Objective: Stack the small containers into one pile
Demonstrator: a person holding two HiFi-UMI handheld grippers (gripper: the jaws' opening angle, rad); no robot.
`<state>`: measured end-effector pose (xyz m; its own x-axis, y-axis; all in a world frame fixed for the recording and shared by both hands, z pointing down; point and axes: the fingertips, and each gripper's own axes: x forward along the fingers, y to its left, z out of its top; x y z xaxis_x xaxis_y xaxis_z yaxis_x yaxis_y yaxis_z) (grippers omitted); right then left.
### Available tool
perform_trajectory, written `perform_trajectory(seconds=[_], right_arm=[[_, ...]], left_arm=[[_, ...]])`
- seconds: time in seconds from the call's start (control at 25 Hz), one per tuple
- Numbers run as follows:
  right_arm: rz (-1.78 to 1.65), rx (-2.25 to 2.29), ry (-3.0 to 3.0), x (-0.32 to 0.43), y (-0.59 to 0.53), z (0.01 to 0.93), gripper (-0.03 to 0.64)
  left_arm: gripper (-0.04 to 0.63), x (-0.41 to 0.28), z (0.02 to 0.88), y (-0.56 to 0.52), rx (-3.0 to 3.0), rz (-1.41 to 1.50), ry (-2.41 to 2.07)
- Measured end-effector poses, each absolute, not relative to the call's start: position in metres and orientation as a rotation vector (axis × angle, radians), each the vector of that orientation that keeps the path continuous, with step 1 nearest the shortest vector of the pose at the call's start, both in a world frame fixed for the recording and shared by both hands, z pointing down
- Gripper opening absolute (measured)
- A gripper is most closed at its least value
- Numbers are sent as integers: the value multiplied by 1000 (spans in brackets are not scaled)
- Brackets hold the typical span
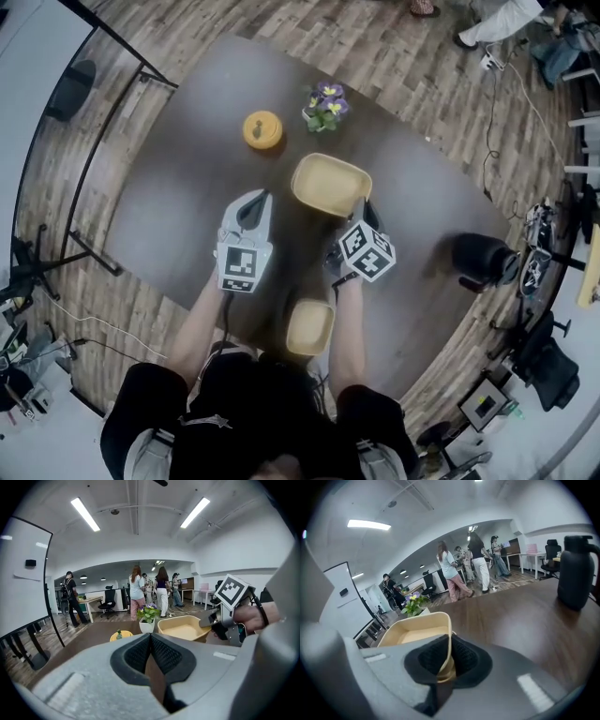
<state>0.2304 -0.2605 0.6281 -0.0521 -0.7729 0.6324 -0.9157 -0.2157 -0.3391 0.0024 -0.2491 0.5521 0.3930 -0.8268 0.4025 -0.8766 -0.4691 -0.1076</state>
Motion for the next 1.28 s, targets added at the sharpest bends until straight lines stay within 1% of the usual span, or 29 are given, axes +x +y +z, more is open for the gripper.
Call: perform_trajectory(seconds=[0.32, 0.68, 0.72, 0.8, 0.84, 0.88, 0.96, 1.28], right_arm=[[1152, 2004, -1762, 230, -258, 656, 17], [1132, 2010, -1786, 229, -256, 659, 26], [1134, 2002, -1811, 227, -258, 657, 45], [1133, 1975, -1859, 224, -259, 654, 210], [1126, 1958, -1876, 222, -259, 653, 250], [1115, 1942, -1888, 221, -259, 652, 268], [1089, 1918, -1902, 220, -257, 649, 284], [943, 1887, -1980, 216, -248, 602, 284]], left_arm=[[11, 5, 572, -244, 2480, 657, -1522], [11, 7, 578, -234, 2470, 661, -1514], [11, 6, 578, -234, 2469, 661, -1516], [11, 3, 577, -232, 2463, 666, -1523], [11, 2, 576, -231, 2458, 669, -1527], [11, 0, 575, -230, 2454, 671, -1530], [11, -3, 573, -227, 2452, 669, -1538], [11, -6, 535, -215, 2494, 632, -1573]])
